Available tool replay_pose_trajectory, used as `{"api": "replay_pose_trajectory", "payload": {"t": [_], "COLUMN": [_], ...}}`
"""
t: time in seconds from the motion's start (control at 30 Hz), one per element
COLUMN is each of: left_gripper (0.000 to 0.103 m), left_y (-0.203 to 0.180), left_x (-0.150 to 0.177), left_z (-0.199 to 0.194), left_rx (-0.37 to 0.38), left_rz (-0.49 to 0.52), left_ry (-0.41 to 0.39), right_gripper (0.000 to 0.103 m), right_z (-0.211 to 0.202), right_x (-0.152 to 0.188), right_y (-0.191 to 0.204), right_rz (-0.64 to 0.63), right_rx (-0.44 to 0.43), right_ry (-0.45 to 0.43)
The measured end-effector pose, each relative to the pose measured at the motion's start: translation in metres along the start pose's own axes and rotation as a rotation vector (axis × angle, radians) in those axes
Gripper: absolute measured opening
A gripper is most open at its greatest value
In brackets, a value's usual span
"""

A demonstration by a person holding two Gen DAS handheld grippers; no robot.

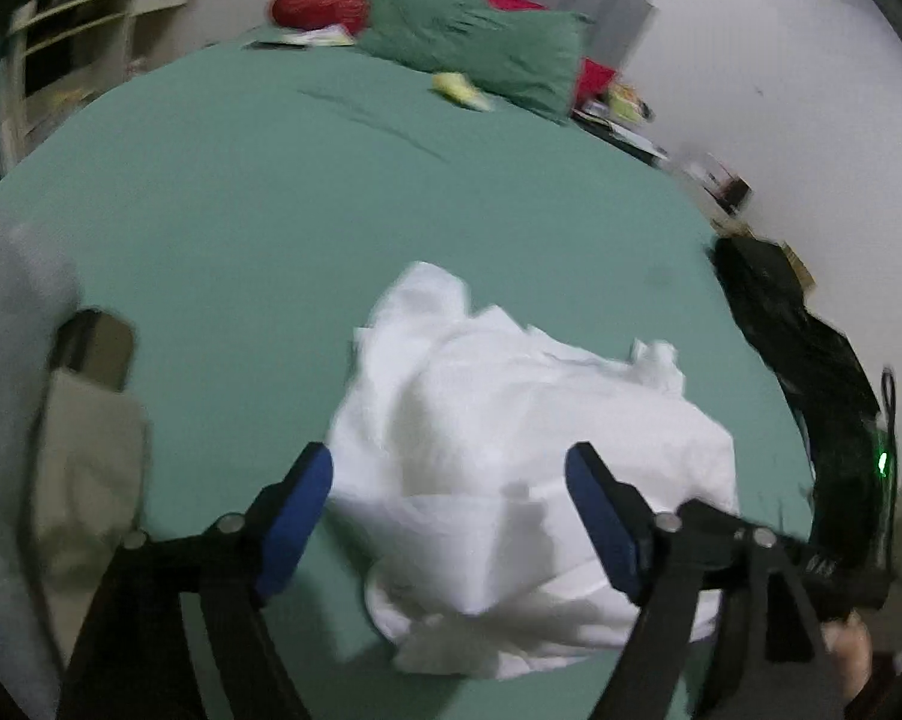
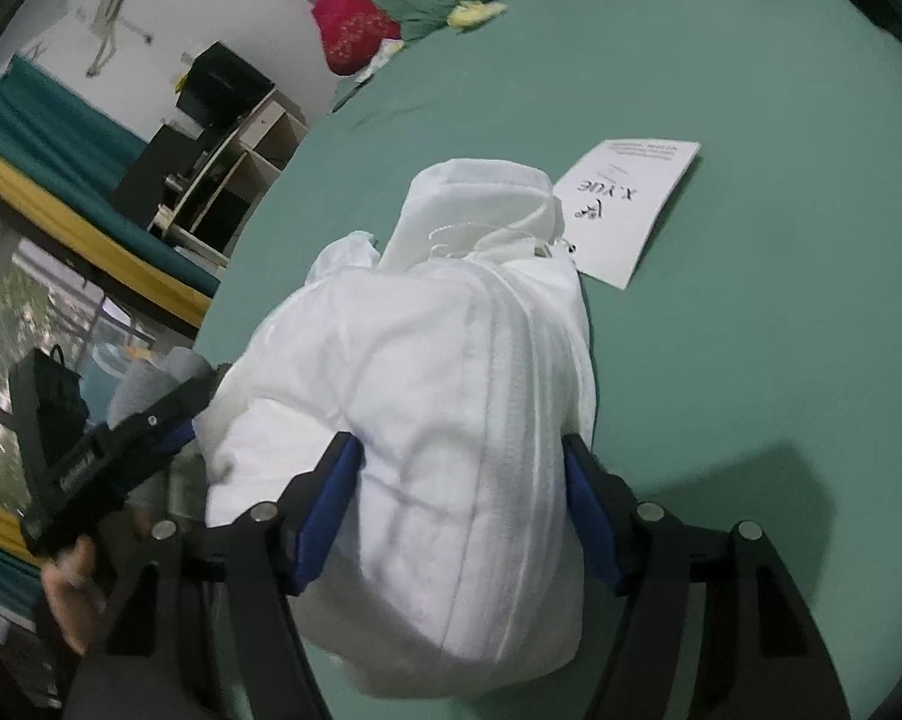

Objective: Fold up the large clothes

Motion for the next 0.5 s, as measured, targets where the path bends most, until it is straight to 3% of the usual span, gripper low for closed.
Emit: {"api": "replay_pose_trajectory", "payload": {"t": [0.03, 0.1, 0.13, 0.2, 0.23, 0.33, 0.4, 0.43, 0.47, 0.5], "left_gripper": [0.081, 0.079, 0.059, 0.034, 0.026, 0.018, 0.016, 0.016, 0.016, 0.016], "left_y": [-0.002, 0.005, 0.009, 0.022, 0.023, 0.023, 0.023, 0.023, 0.022, 0.020], "left_x": [0.003, 0.014, 0.022, 0.032, 0.034, 0.040, 0.043, 0.045, 0.046, 0.047], "left_z": [0.009, 0.023, 0.026, 0.035, 0.032, 0.022, 0.017, 0.014, 0.014, 0.012], "left_rx": [-0.005, -0.014, 0.021, 0.080, 0.076, 0.065, 0.061, 0.059, 0.062, 0.069], "left_rz": [0.017, 0.014, -0.015, -0.054, -0.047, -0.050, -0.070, -0.071, -0.072, -0.073], "left_ry": [0.021, 0.079, 0.096, 0.138, 0.131, 0.132, 0.132, 0.133, 0.134, 0.139], "right_gripper": [0.069, 0.084, 0.085, 0.086, 0.086, 0.085, 0.052, 0.047, 0.033, 0.030], "right_z": [-0.003, 0.000, 0.004, 0.012, 0.014, 0.019, 0.028, 0.032, 0.035, 0.034], "right_x": [0.001, 0.004, 0.007, 0.016, 0.019, 0.023, 0.025, 0.026, 0.027, 0.027], "right_y": [0.001, 0.000, -0.003, -0.008, -0.005, 0.005, 0.010, 0.008, 0.006, 0.004], "right_rz": [-0.002, 0.005, 0.019, 0.042, 0.011, -0.017, -0.007, 0.020, 0.039, 0.052], "right_rx": [0.003, 0.009, 0.001, -0.063, -0.078, -0.085, -0.126, -0.149, -0.188, -0.198], "right_ry": [-0.005, -0.009, -0.004, -0.020, -0.055, -0.058, -0.017, -0.006, 0.008, 0.006]}}
Point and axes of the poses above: each gripper's, at about its wrist camera, not at the fingertips, and z roughly the way its jaws point, y to its left, x to its underside, the point moved 1 cm from there along z, roughly the way its jaws point, and after that the axes turned 10 degrees about x, right-handed, at the moved point
